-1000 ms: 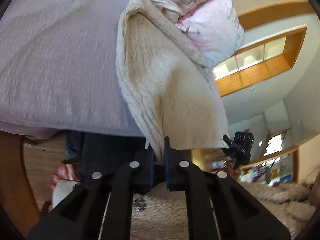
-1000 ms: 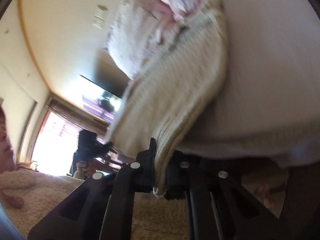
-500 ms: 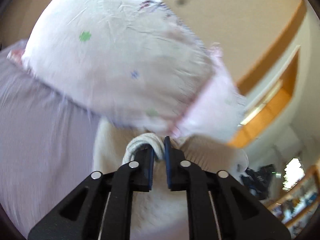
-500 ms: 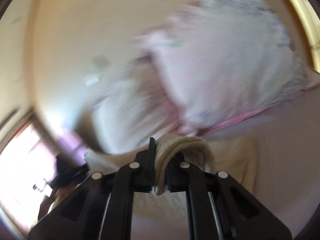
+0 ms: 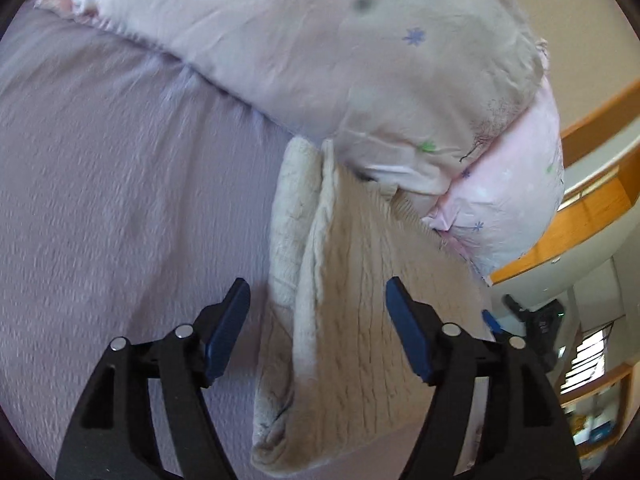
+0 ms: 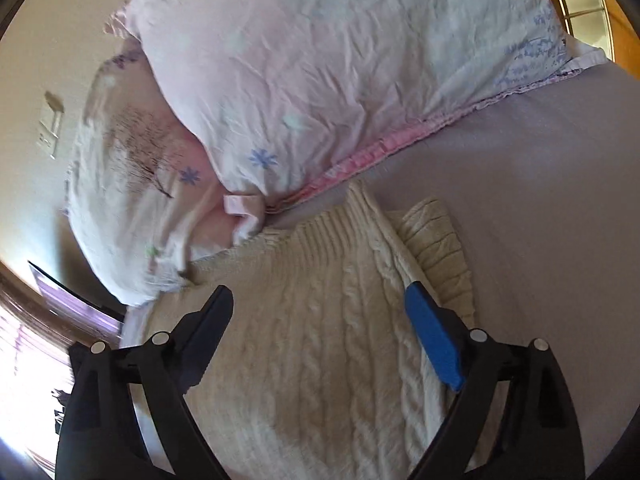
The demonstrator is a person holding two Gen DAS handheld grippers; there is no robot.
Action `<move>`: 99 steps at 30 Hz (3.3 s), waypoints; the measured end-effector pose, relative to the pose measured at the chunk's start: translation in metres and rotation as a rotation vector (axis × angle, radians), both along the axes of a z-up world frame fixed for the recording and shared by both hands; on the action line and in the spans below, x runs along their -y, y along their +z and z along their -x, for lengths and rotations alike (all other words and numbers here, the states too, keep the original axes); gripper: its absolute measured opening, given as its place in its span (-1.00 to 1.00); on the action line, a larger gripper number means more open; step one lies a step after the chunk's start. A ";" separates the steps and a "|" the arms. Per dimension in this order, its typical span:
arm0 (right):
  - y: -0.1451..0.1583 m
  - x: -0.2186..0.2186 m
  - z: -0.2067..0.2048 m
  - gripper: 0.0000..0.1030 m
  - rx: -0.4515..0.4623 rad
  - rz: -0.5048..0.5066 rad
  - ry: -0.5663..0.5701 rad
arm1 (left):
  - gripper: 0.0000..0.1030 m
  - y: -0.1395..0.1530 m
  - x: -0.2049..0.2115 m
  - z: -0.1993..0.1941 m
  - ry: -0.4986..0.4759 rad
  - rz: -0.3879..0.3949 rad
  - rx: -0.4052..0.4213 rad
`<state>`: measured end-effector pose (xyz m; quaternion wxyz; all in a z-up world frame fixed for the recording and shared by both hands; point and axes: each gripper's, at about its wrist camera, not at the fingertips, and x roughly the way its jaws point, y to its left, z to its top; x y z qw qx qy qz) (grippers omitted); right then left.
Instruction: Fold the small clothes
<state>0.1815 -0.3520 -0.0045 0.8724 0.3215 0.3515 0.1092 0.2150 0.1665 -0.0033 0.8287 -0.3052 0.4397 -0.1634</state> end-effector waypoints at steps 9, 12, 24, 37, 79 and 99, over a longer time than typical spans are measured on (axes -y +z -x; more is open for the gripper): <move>0.019 0.037 0.051 0.80 0.104 -0.056 -0.003 | -0.70 0.019 0.023 -0.003 -0.048 0.323 0.011; 0.026 0.055 0.066 0.80 0.145 -0.047 -0.041 | -0.72 0.071 0.081 -0.010 -0.174 0.417 0.151; 0.018 0.089 0.062 0.97 0.078 -0.093 -0.045 | 0.49 0.065 0.261 -0.033 -0.510 0.463 0.137; -0.037 0.052 -0.032 -0.04 -0.179 -0.143 0.146 | 0.54 -0.009 0.240 -0.037 -0.389 0.129 -0.081; 0.006 -0.132 0.119 0.97 0.100 0.526 0.096 | 0.96 -0.004 0.175 0.126 -0.097 -0.649 0.005; -0.039 -0.166 0.101 0.97 -0.102 0.659 0.109 | 0.97 -0.010 0.185 0.126 -0.070 -0.722 0.051</move>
